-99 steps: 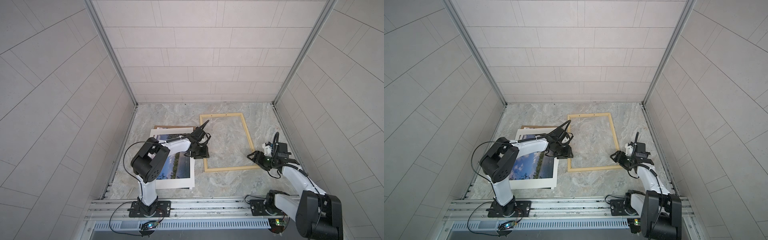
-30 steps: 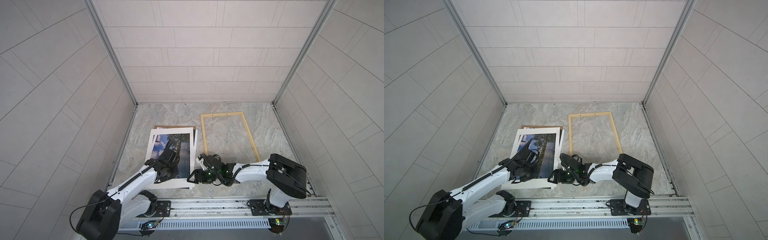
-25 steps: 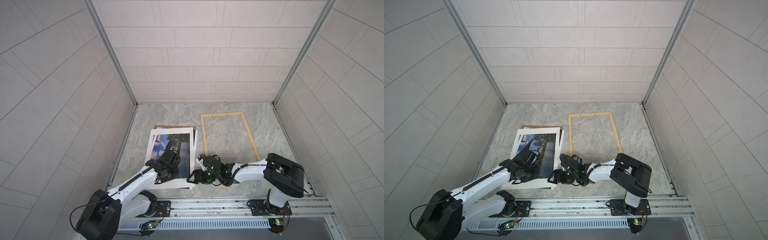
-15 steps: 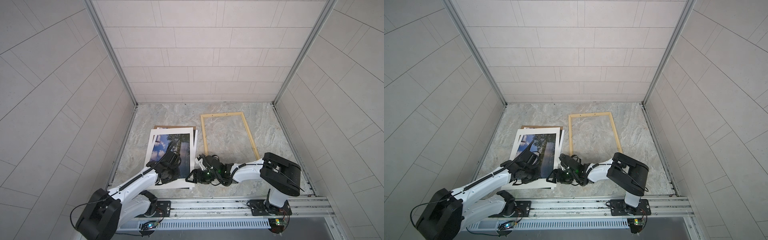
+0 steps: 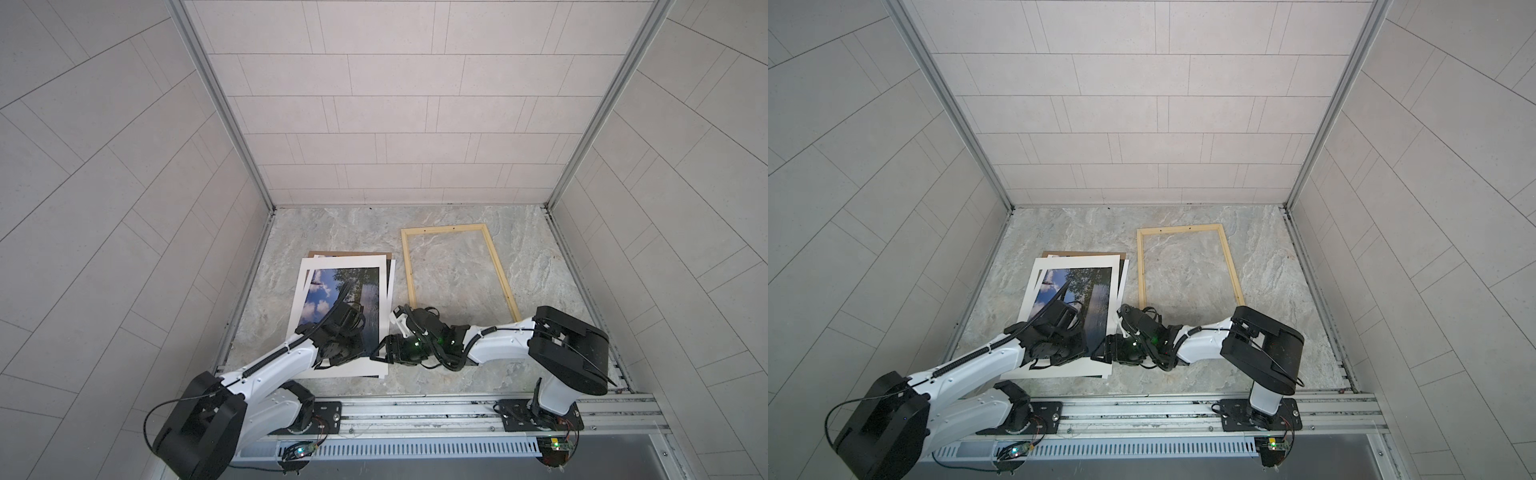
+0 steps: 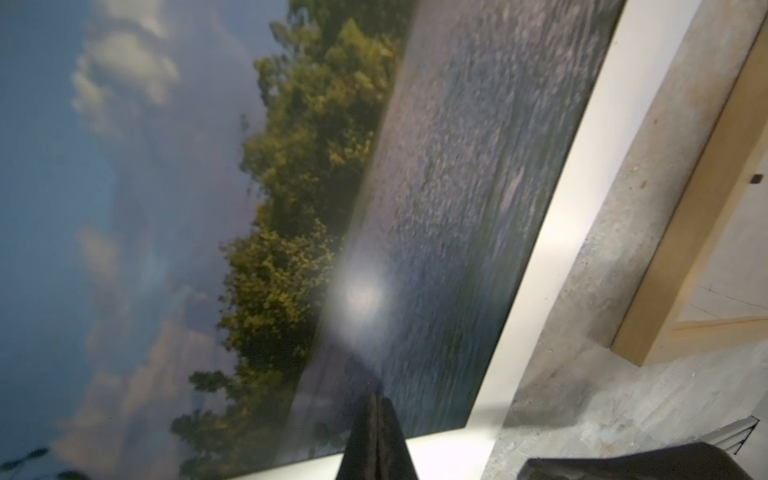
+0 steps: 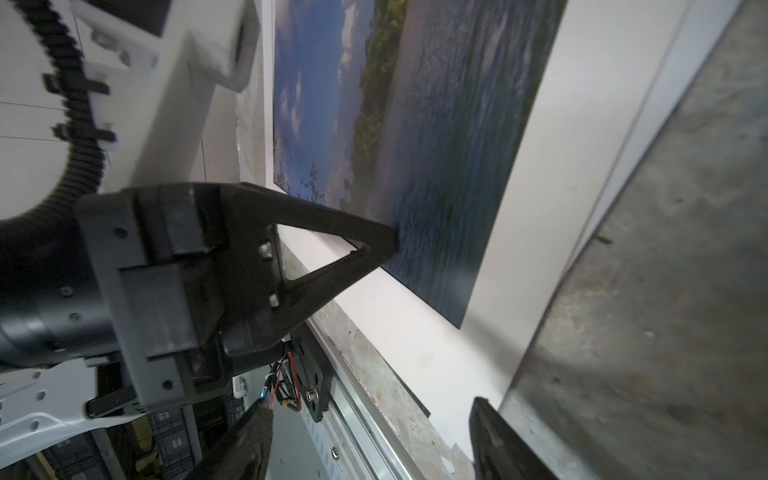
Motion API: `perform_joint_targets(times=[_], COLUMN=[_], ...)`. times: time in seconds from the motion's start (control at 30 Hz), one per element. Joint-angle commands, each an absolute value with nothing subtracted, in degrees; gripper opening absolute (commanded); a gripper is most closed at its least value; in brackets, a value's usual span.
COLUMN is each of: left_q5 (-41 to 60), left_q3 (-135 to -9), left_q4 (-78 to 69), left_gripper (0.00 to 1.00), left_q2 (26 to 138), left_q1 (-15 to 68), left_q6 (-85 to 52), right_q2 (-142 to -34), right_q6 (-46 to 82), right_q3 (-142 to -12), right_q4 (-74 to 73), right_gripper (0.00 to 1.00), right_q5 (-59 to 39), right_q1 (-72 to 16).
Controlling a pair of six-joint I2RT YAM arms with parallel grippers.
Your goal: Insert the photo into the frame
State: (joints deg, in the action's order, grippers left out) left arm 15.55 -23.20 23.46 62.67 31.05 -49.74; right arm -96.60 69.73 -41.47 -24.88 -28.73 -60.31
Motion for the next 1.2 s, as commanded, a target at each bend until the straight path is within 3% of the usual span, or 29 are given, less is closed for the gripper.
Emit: perform_joint_targets(times=[0.0,0.43,1.17], left_q5=[15.0,8.2,13.3], left_q3=[-20.2,-26.5,-21.4], left_q4=[26.6,42.4,36.1], left_gripper=[0.00,0.03,0.00], left_q2=[64.0,50.0,58.5], left_q1=[31.5,31.5,34.5], left_q6=[-50.2,-50.6,-52.6], right_q2=[-95.6,-96.5,-99.0], right_q6=[71.7,71.3,77.2], right_q3=[-42.6,-38.1,-37.2], right_q4=[-26.9,-26.1,-35.7], right_gripper=[0.72,0.73,0.72], right_q5=[-28.6,-27.0,-29.7], right_q1=[-60.0,-60.0,-60.1])
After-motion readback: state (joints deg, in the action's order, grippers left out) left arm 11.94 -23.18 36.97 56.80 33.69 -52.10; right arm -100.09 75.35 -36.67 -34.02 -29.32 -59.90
